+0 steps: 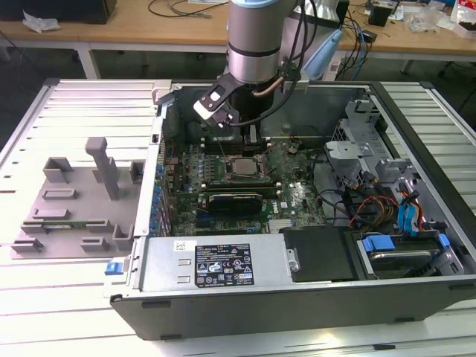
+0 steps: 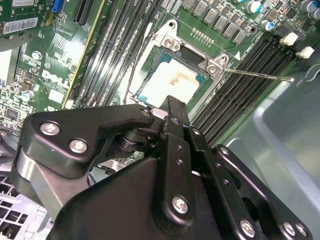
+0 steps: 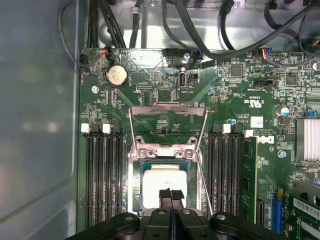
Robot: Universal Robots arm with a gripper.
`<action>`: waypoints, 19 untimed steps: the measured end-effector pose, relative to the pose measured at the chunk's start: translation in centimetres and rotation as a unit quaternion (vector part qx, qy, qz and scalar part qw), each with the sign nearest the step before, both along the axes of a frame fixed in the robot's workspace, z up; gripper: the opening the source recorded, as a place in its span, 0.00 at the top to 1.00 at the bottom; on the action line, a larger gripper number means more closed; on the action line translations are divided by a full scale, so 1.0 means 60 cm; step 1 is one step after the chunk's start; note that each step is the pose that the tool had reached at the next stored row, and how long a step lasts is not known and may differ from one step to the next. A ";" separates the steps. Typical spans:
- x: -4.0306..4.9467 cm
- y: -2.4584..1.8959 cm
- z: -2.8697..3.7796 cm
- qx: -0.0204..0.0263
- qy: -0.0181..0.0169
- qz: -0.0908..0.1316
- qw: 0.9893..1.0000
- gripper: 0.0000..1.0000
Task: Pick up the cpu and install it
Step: 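Close the cpu cover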
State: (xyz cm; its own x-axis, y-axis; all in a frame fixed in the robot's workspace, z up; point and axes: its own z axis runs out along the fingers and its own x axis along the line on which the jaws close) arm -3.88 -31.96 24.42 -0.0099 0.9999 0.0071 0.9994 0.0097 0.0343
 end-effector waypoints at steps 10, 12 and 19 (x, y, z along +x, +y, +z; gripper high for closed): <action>0.000 0.0000 0.028 0.000 0.000 0.000 1.000 0.89; 0.000 0.0000 0.038 0.000 0.000 0.000 1.000 0.89; 0.000 0.0000 0.058 0.000 0.000 0.000 1.000 0.89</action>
